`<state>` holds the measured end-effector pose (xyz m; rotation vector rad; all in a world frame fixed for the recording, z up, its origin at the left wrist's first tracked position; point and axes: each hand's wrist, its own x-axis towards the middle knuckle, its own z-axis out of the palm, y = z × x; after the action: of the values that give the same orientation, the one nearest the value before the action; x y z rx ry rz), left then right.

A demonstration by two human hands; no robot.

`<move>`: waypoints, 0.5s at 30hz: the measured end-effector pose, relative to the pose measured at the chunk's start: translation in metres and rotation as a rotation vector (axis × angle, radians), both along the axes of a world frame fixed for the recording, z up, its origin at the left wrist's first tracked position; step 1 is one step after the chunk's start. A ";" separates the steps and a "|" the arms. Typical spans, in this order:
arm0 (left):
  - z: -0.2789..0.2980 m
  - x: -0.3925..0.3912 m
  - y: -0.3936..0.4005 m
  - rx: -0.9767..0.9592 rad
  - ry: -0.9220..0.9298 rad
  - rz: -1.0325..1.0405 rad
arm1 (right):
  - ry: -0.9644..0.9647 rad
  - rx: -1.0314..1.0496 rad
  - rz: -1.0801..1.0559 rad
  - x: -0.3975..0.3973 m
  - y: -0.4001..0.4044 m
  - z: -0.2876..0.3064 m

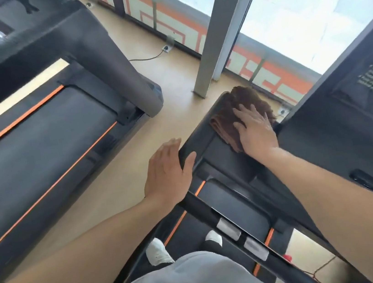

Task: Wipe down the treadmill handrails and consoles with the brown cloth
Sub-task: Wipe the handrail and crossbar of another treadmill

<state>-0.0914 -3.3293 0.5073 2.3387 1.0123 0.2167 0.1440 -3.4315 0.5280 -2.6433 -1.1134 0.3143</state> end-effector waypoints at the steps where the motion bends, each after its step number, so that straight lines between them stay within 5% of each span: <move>1: 0.000 0.000 0.001 -0.015 0.004 0.008 | -0.020 0.026 0.022 -0.013 -0.010 0.002; 7: 0.001 0.000 0.001 -0.066 0.013 0.044 | -0.200 -0.094 0.174 -0.059 -0.044 0.032; 11: 0.004 0.001 -0.001 -0.055 0.045 0.060 | -0.179 -0.357 0.163 -0.041 -0.025 0.047; 15: 0.006 0.002 -0.004 -0.029 0.065 0.090 | -0.089 -0.350 0.162 -0.038 -0.017 0.040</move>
<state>-0.0898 -3.3328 0.5134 2.2896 1.1454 0.1606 0.1058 -3.4485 0.5676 -2.8949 -1.4203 0.4658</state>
